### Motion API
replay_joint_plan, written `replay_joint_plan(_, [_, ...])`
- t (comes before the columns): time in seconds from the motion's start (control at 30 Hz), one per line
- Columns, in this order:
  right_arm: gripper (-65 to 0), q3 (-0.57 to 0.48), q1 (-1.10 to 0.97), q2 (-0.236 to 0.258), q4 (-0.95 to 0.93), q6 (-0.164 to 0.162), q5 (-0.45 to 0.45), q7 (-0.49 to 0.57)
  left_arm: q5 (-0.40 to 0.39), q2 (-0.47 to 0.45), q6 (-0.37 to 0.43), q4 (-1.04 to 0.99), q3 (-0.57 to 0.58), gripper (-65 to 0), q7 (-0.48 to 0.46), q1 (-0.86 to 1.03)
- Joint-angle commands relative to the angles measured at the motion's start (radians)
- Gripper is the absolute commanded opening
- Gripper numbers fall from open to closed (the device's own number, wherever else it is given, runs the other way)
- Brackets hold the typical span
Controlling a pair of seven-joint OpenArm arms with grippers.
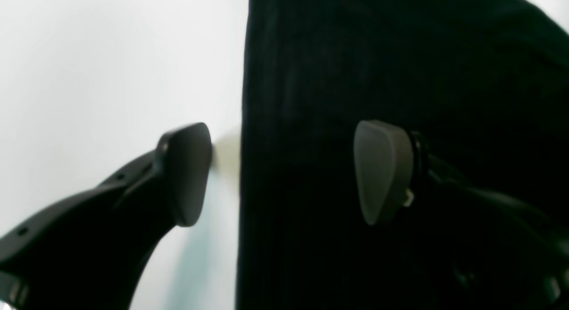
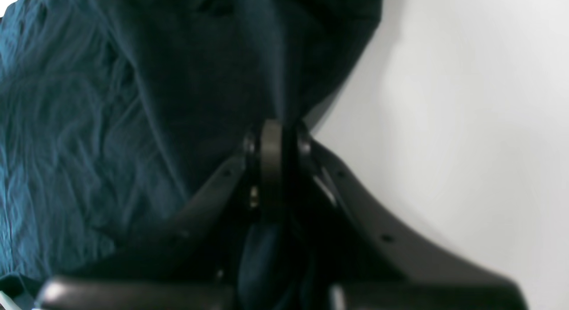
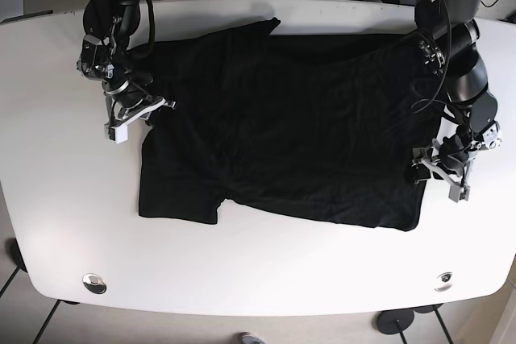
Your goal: Fold the T-shirt properly
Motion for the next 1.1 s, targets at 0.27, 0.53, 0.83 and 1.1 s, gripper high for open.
replay_joint_plan(0.27, [-62.8, 0.001, 0.015, 0.004, 0.022, 0.012, 0.011, 0.019, 0.002, 0.058, -0.002, -0.070, 0.003, -56.7, -0.017, -0.053])
replay_joint_plan(0.53, [-62.9, 0.003, 0.021, 0.006, 0.058, 0.014, 0.011, 0.019, -0.005, 0.060, -0.002, 0.184, -0.007, -64.9, -0.003, 0.080])
replay_joint_plan(0.83, [-62.9, 0.017, -0.034, 0.026, 0.145, 0.014, 0.000, 0.069, -0.005, 0.219, -0.002, 1.066, -0.063, -65.0, 0.267, 0.462])
replay_joint_plan(1.1, [-62.9, -0.045, 0.182, 0.118, 0.120, 0.012, 0.000, 0.074, -0.001, 0.214, -0.002, 1.110, 0.010, -65.0, 0.339, 0.301])
